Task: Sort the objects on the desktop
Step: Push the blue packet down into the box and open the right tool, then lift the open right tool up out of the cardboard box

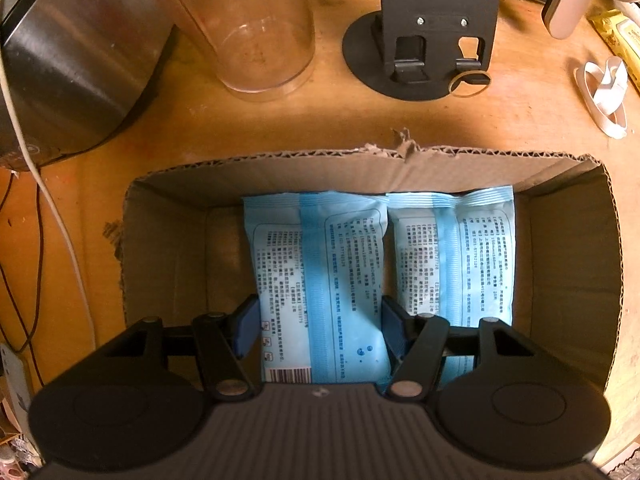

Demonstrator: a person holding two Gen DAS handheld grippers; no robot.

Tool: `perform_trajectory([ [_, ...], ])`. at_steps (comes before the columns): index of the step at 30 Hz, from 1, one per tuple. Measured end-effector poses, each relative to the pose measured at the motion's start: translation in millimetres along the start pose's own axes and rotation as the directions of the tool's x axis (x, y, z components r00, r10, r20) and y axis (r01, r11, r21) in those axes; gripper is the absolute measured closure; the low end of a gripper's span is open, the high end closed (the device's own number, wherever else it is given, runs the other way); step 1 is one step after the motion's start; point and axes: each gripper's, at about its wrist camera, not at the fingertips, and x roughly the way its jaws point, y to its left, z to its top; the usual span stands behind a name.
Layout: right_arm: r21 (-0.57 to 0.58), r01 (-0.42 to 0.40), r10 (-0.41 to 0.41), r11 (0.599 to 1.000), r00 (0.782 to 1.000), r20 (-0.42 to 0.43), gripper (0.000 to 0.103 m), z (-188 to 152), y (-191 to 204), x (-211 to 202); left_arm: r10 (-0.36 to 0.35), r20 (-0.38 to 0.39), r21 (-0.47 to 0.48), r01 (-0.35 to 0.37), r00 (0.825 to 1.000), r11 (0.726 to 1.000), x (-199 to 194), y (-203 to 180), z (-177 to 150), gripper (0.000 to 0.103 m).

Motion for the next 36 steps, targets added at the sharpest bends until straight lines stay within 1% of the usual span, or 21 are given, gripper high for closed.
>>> perform_trajectory([
  [1, -0.002, 0.001, -0.001, 1.0, 1.0, 0.0, 0.041, -0.2, 0.2, -0.1, 0.0, 0.0, -0.001, 0.0, 1.0, 1.0, 0.2, -0.1, 0.2, 0.0],
  [2, -0.007, 0.004, -0.004, 1.0, 1.0, 0.0, 0.035, -0.3, 0.8, -0.3, 0.0, 0.0, -0.001, 0.0, 1.0, 1.0, 0.4, -0.2, 0.3, 0.0],
  [3, -0.011, 0.009, -0.009, 1.0, 1.0, 0.001, 0.023, -0.3, 1.4, -0.7, 0.001, 0.0, -0.002, -0.001, 1.0, 1.0, 0.4, -0.4, 0.5, 0.0],
  [6, -0.029, -0.003, 0.003, 1.0, 1.0, 0.001, 0.01, -1.0, 4.2, -2.8, 0.001, 0.0, 0.0, -0.001, 1.0, 1.0, 0.5, -1.4, 1.3, 0.0],
  [9, -0.048, -0.001, 0.001, 0.999, 1.0, 0.001, 0.008, -2.5, 8.4, -4.0, 0.0, 0.0, 0.001, 0.0, 1.0, 1.0, 0.6, -2.5, 1.9, 0.0],
  [11, -0.052, -0.003, 0.003, 0.999, 1.0, 0.005, 0.0, -3.4, 10.1, -4.7, 0.001, 0.0, 0.002, -0.001, 1.0, 1.0, 0.7, -3.2, 1.9, 0.0],
  [22, -0.066, -0.008, 0.01, 0.998, 1.0, 0.027, 0.0, -6.6, 9.8, -12.6, 0.008, 0.001, -0.003, -0.008, 1.0, 1.0, -0.3, -4.9, 1.4, 0.0],
  [28, -0.071, -0.006, 0.009, 0.997, 0.999, 0.038, 0.0, -0.5, 11.0, -29.6, 0.008, 0.007, -0.003, -0.008, 1.0, 1.0, -1.2, -6.6, 0.7, 0.0],
  [36, -0.071, 0.0, 0.004, 0.998, 0.999, 0.051, 0.0, -7.8, 8.9, -56.8, 0.009, 0.018, -0.006, -0.009, 1.0, 1.0, -4.6, -9.1, -0.6, 0.0],
])
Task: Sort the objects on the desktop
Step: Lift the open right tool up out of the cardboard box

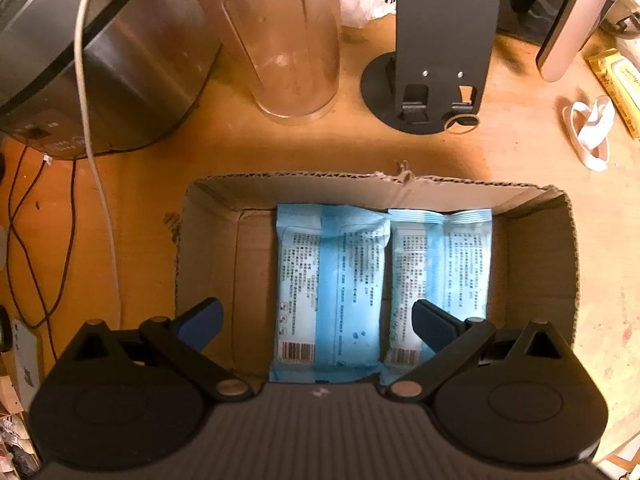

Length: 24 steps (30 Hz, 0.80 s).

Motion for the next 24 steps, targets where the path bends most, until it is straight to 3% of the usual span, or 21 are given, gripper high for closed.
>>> perform_trajectory([
  [24, -0.004, 0.01, -0.01, 1.0, 0.999, 0.05, 0.0, -4.0, -6.7, -53.0, 0.011, 0.023, 0.001, -0.011, 1.0, 1.0, -9.2, -12.8, -2.1, 0.0],
])
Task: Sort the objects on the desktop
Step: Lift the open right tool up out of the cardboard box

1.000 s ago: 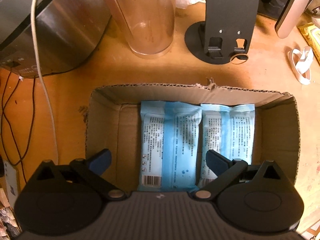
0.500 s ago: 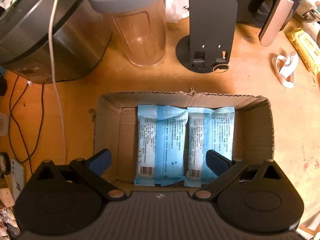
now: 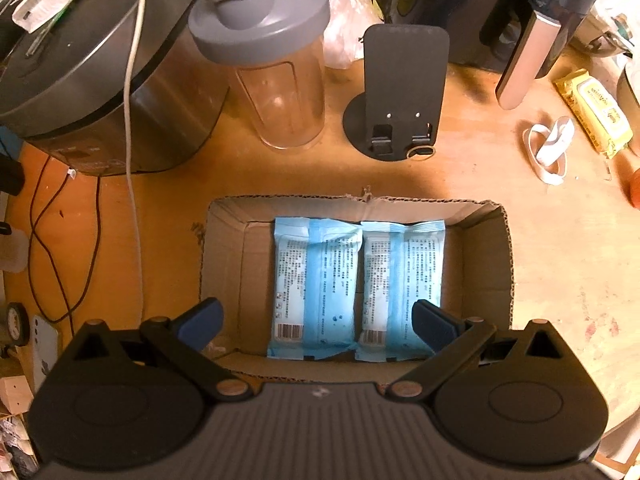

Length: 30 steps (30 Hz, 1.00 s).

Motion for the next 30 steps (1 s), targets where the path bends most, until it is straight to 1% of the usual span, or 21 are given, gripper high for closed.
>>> perform_trajectory([
  [8, -0.003, -0.002, 0.002, 1.0, 1.0, 0.0, 0.0, -2.2, -8.1, -9.3, 0.002, 0.001, -0.002, -0.002, 1.0, 1.0, -3.3, -4.7, -1.4, 0.0],
  [17, -0.015, -0.001, 0.001, 1.0, 1.0, -0.009, 0.0, -6.8, -21.9, -8.3, 0.01, 0.002, -0.006, -0.01, 1.0, 1.0, -4.9, -9.0, -3.4, 0.0],
  [30, 0.003, 0.034, -0.034, 0.999, 0.999, -0.013, 0.0, -4.6, -50.4, -5.1, 0.013, 0.002, -0.01, -0.013, 1.0, 1.0, -4.6, -17.1, -7.9, 0.0],
])
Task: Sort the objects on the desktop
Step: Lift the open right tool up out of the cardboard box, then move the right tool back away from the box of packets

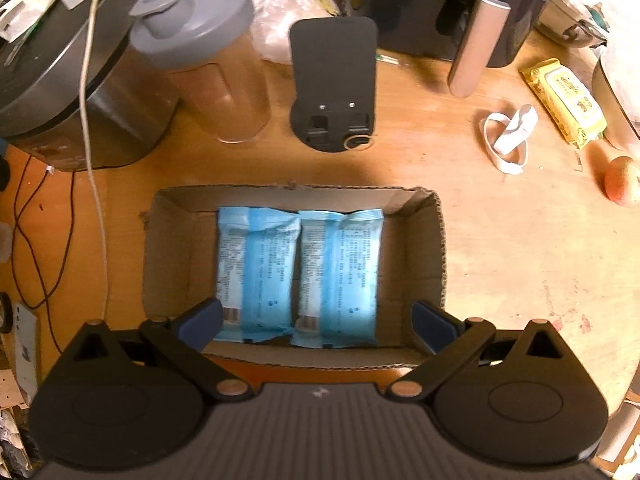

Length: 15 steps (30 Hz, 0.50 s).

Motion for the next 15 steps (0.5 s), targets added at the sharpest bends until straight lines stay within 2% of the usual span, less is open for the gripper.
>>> perform_trajectory([
  [15, 0.04, 0.039, -0.038, 0.998, 0.999, -0.014, 0.0, 5.1, -43.7, 5.6, 0.001, -0.001, -0.006, -0.001, 1.0, 1.0, 0.6, -5.8, 1.0, 0.0],
])
